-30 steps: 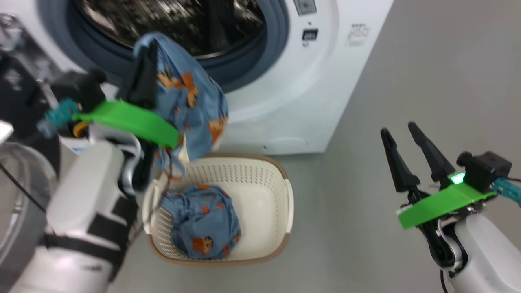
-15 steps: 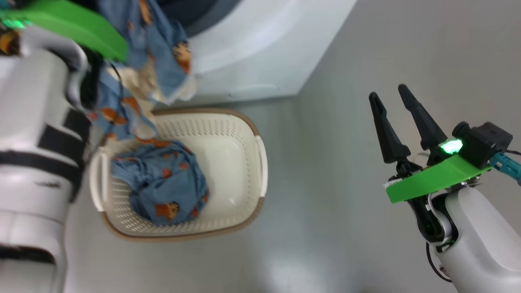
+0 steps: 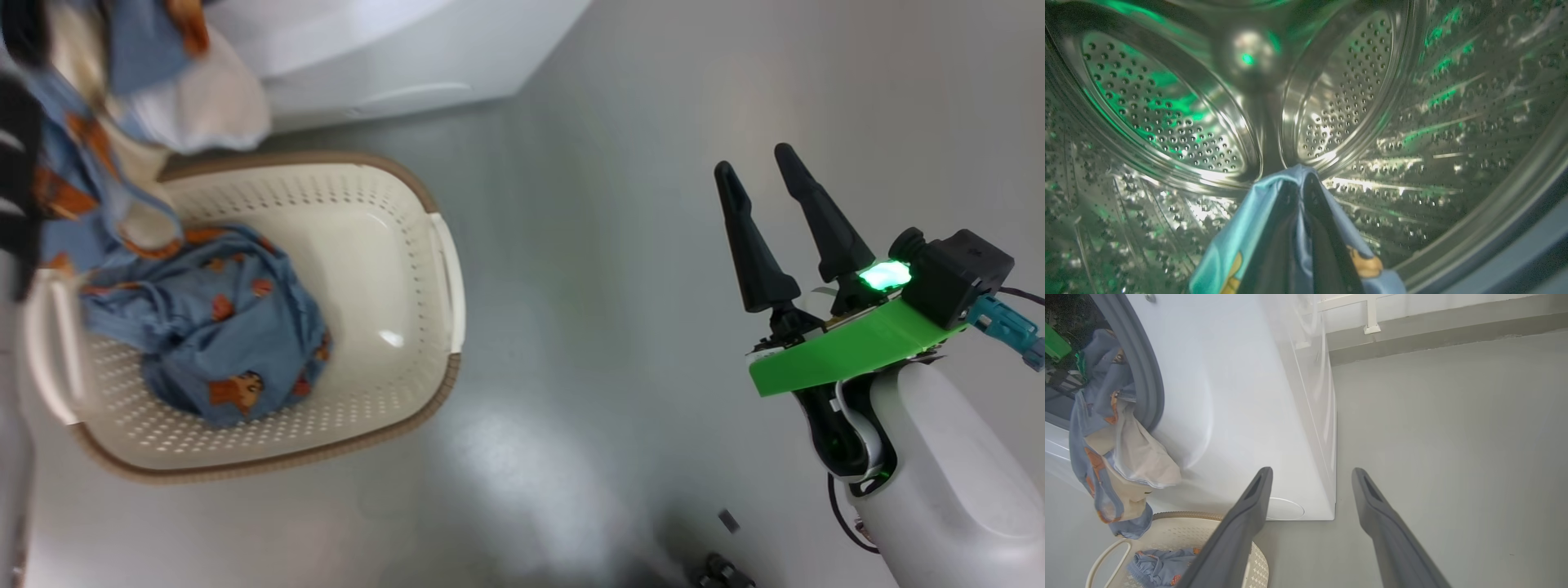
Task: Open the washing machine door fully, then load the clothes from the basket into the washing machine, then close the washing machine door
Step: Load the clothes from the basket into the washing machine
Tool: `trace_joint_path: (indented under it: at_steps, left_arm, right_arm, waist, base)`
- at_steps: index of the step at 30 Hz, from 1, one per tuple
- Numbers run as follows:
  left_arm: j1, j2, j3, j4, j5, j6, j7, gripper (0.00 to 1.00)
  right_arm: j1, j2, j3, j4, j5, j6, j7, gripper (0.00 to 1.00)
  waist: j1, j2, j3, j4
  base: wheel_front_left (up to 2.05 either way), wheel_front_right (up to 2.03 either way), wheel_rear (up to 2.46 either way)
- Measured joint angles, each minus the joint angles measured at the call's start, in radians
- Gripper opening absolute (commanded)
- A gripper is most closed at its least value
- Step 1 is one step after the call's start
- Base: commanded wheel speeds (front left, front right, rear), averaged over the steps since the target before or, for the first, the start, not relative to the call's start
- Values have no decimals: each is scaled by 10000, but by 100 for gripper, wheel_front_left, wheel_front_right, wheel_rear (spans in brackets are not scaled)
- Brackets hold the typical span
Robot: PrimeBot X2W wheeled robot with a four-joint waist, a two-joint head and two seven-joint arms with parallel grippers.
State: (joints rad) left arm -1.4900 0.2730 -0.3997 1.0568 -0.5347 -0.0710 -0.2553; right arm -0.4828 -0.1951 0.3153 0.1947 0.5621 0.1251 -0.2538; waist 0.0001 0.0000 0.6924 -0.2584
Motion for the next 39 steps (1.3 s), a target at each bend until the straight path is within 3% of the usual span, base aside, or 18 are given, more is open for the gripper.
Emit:
trace_joint_path:
  at_steps: [5,10,11,12,13,14,19,25,32,39]
  left_arm:
    - [-221,190,911,-1822,706,600,-4,0]
    - [56,115,1672,-2767,1354,719,-13,0]
    - [229,44,1751,-2723,1429,711,-13,7]
    - [381,-44,1791,-2535,1438,667,-15,41]
    - [482,-127,1791,-2132,1430,568,-15,85]
    - [585,-205,1766,-1699,1429,466,-13,100]
    - [650,-476,1628,4,1427,180,4,100]
    - [658,-600,1630,936,1313,-92,0,100]
    - [1446,-890,1641,800,1281,-240,-2,100]
    - [2837,-1235,1829,-341,1350,-267,-2,100]
  right_arm:
    - [-12,174,-4,-17,-6,0,0,100]
    - [-84,247,-31,-10,-8,0,0,100]
    - [-91,257,-40,6,-8,0,0,100]
    - [-104,270,-40,19,-8,0,0,100]
    - [-113,274,-35,38,-8,0,0,100]
    - [-114,274,-31,61,-8,0,0,100]
    - [-123,267,-6,121,-8,0,0,100]
    - [-199,198,-10,209,-8,0,0,100]
    - [-202,-13,-69,245,-8,0,0,100]
    - [-144,-322,-274,374,-6,0,0,100]
  waist:
    - [1,0,454,-344]
    - [0,0,620,-599]
    - [0,0,618,-601]
    - [-1,0,604,-594]
    - [-1,0,578,-581]
    - [-1,0,543,-564]
    - [-1,0,369,-398]
    - [-1,0,53,-203]
    - [-1,0,-571,99]
    - [-2,0,-1389,544]
  base:
    - [0,0,0]
    - [0,0,0]
    - [0,0,0]
    - [0,0,0]
    - [0,0,0]
    - [0,0,0]
    - [0,0,0]
    - [0,0,0]
    - [0,0,0]
    - [0,0,0]
